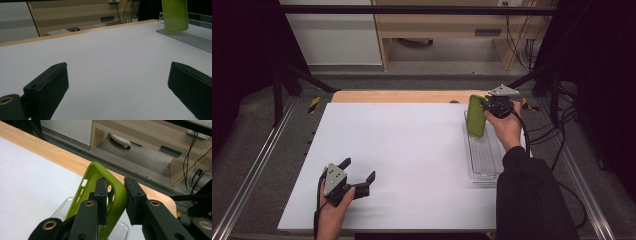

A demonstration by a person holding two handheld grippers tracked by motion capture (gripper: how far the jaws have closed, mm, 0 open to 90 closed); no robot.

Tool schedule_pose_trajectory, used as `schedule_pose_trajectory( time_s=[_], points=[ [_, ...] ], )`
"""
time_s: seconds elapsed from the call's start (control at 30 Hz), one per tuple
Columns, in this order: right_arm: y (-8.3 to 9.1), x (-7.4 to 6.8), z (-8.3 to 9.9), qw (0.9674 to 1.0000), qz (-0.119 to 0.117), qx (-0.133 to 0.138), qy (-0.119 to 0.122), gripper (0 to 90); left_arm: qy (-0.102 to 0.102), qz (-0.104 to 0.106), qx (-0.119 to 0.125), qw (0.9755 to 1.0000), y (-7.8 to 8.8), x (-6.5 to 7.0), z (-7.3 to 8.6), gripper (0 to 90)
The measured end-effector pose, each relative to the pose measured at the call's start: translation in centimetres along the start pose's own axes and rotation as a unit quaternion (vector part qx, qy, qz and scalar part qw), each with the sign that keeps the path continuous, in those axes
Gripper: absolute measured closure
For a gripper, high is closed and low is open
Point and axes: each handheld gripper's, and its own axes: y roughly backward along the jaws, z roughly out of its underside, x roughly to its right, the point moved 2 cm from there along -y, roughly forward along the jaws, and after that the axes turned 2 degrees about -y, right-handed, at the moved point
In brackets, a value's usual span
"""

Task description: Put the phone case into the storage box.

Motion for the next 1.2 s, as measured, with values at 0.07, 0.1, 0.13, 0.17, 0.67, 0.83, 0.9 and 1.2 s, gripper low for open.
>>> schedule_pose_trajectory(
  time_s=[0.07, 0.1, 0.13, 0.17, 0.67, 0.83, 0.9, 1.2],
  points=[
    [-0.1, -0.1, -0.1, 1.0000, 0.000, 0.003, 0.000, 73.4, -0.001, 0.000, 0.000, 1.0000, 0.0, 0.0, 0.0, 2.8],
    [-0.1, -0.1, 0.0, 1.0000, 0.000, 0.004, 0.000, 73.1, -0.001, 0.000, 0.000, 1.0000, 0.0, 0.0, 0.0, 2.9],
    [-0.2, -0.1, 0.0, 1.0000, 0.001, 0.004, 0.001, 73.0, -0.001, 0.000, 0.000, 1.0000, 0.0, 0.0, 0.0, 2.8],
    [-0.3, -0.1, 0.0, 1.0000, 0.002, 0.006, 0.000, 72.8, -0.001, 0.000, 0.000, 1.0000, 0.0, 0.0, 0.0, 2.8],
    [-1.1, -0.5, -0.7, 1.0000, 0.005, 0.008, 0.001, 70.6, -0.004, -0.001, 0.000, 1.0000, 0.1, 0.1, 0.0, 2.8],
    [-1.2, -0.4, -0.7, 0.9999, 0.011, 0.007, 0.005, 68.3, -0.005, -0.002, 0.000, 1.0000, 0.1, 0.1, -0.1, 2.8],
    [-1.3, -0.4, -0.7, 0.9999, 0.015, 0.004, 0.006, 67.2, -0.005, -0.002, 0.000, 1.0000, 0.1, 0.1, -0.1, 2.9],
    [-1.7, -0.7, -0.6, 0.9998, 0.016, -0.001, 0.008, 65.5, -0.005, -0.009, 0.001, 0.9999, 0.2, -0.1, -0.1, 3.1]
  ],
)
